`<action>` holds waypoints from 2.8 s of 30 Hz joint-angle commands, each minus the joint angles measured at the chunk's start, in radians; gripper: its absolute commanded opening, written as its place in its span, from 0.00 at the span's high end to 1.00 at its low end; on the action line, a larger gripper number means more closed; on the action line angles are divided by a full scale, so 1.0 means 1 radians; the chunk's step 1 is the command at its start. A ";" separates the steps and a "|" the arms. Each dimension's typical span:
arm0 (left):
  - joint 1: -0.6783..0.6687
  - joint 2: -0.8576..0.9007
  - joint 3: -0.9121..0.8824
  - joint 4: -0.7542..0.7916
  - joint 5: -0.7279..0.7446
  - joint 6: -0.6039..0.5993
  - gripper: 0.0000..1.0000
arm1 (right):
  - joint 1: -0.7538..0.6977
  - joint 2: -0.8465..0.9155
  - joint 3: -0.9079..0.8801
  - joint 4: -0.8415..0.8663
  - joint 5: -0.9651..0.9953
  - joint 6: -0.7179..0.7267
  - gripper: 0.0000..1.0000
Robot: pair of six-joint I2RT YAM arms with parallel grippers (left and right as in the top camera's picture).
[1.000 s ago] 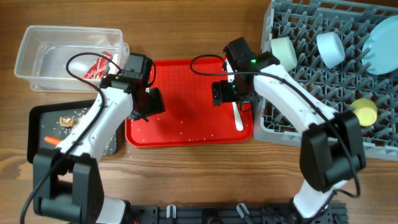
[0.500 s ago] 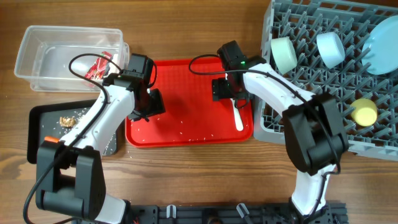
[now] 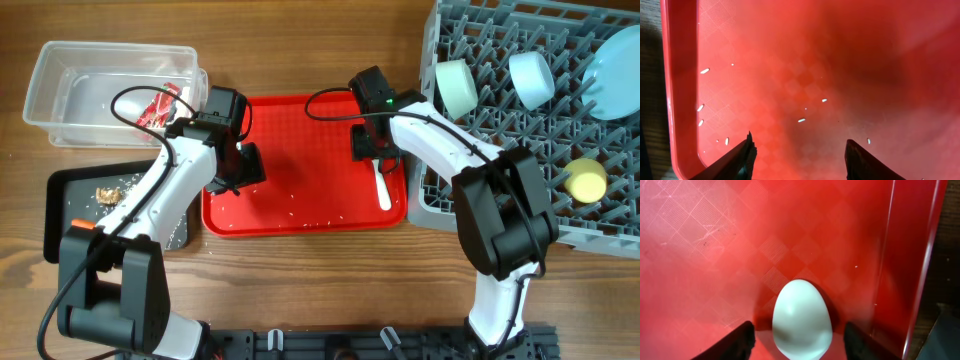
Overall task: Sort waste into correct bins and load items into the dishwasher rack
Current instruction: 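Reach the right gripper to the white spoon and grasp it, then lift the white spoon and carry it to the rack's left edge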
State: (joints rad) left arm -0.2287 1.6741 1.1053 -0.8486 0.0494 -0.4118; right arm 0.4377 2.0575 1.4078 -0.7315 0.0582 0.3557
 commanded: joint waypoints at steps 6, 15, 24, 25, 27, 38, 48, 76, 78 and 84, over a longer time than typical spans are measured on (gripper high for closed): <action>-0.003 0.009 0.006 0.003 -0.017 0.012 0.41 | 0.002 0.019 -0.010 -0.010 0.024 0.003 0.54; -0.003 0.009 0.006 0.003 -0.017 0.012 0.41 | 0.002 0.019 -0.010 -0.021 0.024 0.004 0.64; -0.003 0.009 0.006 0.003 -0.017 0.012 0.41 | 0.002 -0.011 -0.008 -0.024 0.017 0.006 0.76; -0.003 0.009 0.006 0.003 -0.017 0.012 0.41 | 0.002 -0.023 -0.008 -0.024 0.017 0.011 0.77; -0.003 0.009 0.006 0.003 -0.017 0.012 0.41 | 0.002 -0.057 -0.008 -0.024 0.017 0.011 0.76; -0.003 0.010 0.006 0.003 -0.017 0.012 0.41 | -0.005 -0.351 -0.008 -0.070 0.088 -0.017 0.76; -0.003 0.009 0.006 0.003 -0.017 0.012 0.41 | -0.153 -0.470 -0.009 -0.204 0.171 -0.014 0.76; -0.003 0.009 0.006 0.009 -0.017 0.012 0.40 | -0.209 -0.328 -0.106 -0.155 0.104 0.036 0.55; -0.003 0.009 0.006 0.011 -0.017 0.012 0.41 | -0.209 -0.328 -0.103 -0.155 0.093 0.036 0.55; -0.003 0.009 0.006 0.018 -0.017 0.012 0.39 | -0.209 -0.373 -0.103 -0.147 0.062 0.012 0.54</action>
State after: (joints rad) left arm -0.2287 1.6741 1.1053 -0.8375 0.0494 -0.4118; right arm 0.2218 1.7226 1.3064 -0.8852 0.1688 0.3809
